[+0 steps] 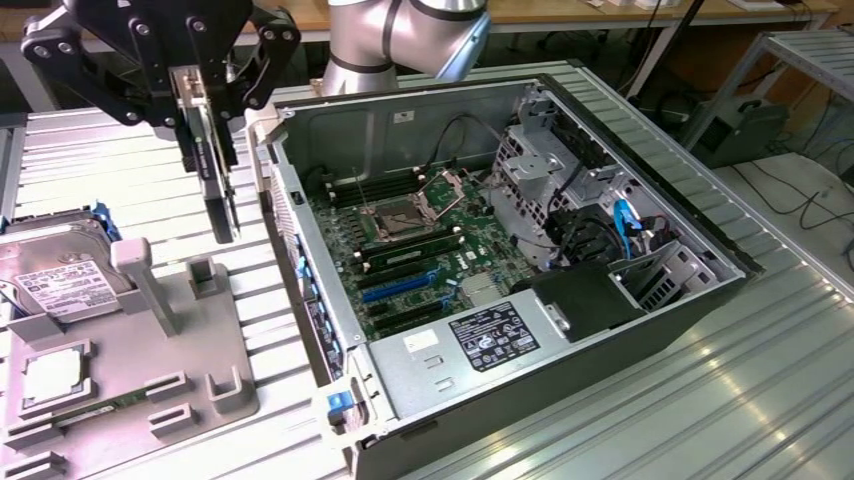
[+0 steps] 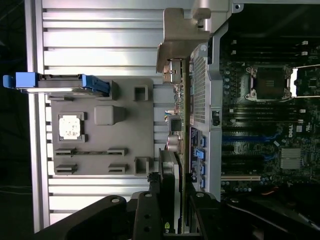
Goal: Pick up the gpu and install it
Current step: 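Pick up the gpu and move the gpu toward the slot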
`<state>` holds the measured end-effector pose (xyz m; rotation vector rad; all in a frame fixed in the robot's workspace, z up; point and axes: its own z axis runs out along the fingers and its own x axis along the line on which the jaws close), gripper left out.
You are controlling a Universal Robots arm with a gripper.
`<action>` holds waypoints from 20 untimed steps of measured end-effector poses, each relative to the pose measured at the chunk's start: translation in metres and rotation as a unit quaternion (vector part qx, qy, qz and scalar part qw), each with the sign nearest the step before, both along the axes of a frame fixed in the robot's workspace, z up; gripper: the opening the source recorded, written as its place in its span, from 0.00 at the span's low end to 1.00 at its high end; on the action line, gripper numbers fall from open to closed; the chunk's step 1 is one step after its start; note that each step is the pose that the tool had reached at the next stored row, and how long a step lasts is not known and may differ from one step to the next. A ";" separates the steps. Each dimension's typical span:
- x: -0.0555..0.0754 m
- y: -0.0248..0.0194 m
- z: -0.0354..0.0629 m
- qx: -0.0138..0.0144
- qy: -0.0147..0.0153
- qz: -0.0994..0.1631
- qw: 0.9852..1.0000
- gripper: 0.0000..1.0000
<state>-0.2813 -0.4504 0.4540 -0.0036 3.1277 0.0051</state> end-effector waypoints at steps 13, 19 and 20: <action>0.010 0.0000 0.0000 0.000 0.000 0.000 1.000 0.28; 0.015 0.0000 -0.0001 0.000 0.000 0.000 1.000 0.28; 0.017 0.0000 -0.0001 0.000 0.000 0.000 1.000 0.28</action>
